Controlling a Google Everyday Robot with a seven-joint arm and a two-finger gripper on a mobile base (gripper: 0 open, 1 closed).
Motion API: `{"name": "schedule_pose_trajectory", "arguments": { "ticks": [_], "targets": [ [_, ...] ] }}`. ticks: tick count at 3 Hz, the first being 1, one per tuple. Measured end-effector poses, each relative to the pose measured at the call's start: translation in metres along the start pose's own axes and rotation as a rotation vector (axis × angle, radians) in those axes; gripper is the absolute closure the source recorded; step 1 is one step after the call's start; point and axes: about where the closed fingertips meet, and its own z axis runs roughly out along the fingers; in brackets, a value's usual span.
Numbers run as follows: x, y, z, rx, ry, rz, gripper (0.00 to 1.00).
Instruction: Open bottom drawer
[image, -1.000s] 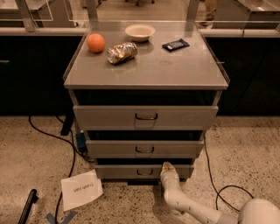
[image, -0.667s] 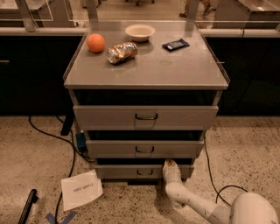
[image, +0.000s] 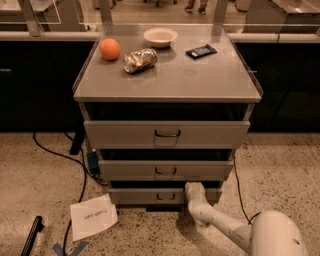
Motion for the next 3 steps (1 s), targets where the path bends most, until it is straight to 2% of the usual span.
{"name": "schedule_pose_trajectory", "arguments": {
  "ticks": [1, 2, 3],
  "targets": [
    [-0.002, -0.001, 0.002, 0.002, -0.002, 0.001, 1.0],
    [0.014, 0.0, 0.005, 0.007, 0.051, 0.017, 1.0],
    [0.037, 0.003, 0.009, 0.001, 0.136, 0.017, 1.0]
  ]
}}
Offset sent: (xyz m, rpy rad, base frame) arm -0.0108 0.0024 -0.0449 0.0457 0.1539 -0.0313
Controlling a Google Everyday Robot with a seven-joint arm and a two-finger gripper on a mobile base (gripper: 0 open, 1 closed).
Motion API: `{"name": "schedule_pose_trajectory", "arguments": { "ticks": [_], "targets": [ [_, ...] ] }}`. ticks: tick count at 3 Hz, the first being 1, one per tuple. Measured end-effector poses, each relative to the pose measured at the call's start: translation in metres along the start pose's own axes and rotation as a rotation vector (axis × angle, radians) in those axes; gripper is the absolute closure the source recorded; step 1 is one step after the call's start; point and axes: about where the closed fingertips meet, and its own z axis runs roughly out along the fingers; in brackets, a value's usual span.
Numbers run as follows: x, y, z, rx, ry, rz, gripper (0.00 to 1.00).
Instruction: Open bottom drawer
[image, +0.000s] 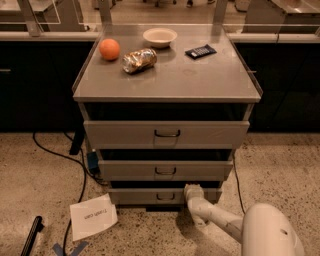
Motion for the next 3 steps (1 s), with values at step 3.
{"name": "schedule_pose_trajectory", "arguments": {
  "ticks": [3],
  "targets": [
    [0.024, -0.022, -0.052, -0.098, 0.199, 0.068, 1.0]
  ]
}}
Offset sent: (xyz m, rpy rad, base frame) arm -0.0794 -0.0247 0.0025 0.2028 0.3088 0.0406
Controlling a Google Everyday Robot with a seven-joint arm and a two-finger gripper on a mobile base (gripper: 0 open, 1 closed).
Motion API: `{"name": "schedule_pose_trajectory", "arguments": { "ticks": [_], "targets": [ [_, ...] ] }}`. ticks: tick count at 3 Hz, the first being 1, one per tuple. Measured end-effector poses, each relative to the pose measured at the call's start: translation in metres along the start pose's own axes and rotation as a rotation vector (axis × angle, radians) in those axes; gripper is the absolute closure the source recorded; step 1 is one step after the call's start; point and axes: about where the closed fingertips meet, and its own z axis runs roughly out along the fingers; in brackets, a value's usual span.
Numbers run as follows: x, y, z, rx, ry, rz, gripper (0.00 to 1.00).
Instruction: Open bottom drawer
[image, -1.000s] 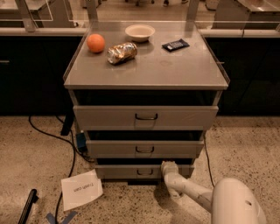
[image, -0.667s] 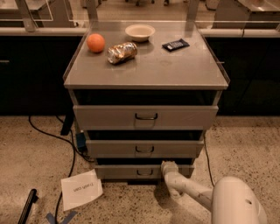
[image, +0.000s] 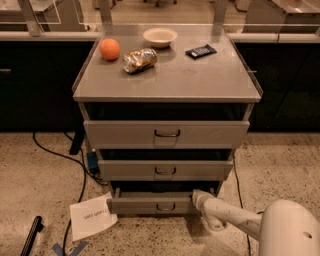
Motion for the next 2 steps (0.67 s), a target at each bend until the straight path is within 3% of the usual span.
{"name": "schedule_pose_trajectory", "arguments": {
  "ticks": [1, 2],
  "targets": [
    [0.0238, -0.0061, -0.0273, -0.075, 0.105, -0.003, 1.0],
    [0.0239, -0.006, -0.0273, -0.076, 0.105, -0.003, 1.0]
  ]
}}
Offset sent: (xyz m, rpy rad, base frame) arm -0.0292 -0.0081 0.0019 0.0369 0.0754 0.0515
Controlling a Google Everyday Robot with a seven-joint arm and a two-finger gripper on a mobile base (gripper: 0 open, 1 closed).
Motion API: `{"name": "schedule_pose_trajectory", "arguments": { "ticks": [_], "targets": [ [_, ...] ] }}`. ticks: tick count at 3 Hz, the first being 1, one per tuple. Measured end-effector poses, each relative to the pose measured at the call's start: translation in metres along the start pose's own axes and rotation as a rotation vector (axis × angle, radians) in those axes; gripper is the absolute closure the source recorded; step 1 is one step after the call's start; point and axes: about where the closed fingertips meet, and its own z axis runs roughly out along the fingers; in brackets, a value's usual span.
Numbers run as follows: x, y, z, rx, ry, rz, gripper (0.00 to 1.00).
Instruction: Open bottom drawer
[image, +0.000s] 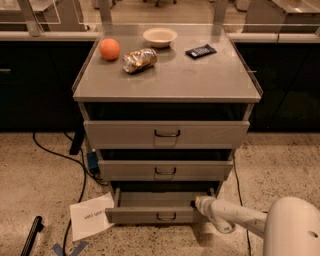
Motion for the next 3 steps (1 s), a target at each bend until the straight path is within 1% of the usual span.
{"name": "schedule_pose_trajectory", "arguments": {
  "ticks": [1, 2, 3],
  "targets": [
    [0.018, 0.001, 0.013, -0.017, 0.07, 0.014, 1.0],
    [0.033, -0.004, 0.018, -0.029, 0.111, 0.042, 1.0],
    [0.065, -0.018, 0.017, -0.043, 0.149, 0.113, 1.0]
  ]
}}
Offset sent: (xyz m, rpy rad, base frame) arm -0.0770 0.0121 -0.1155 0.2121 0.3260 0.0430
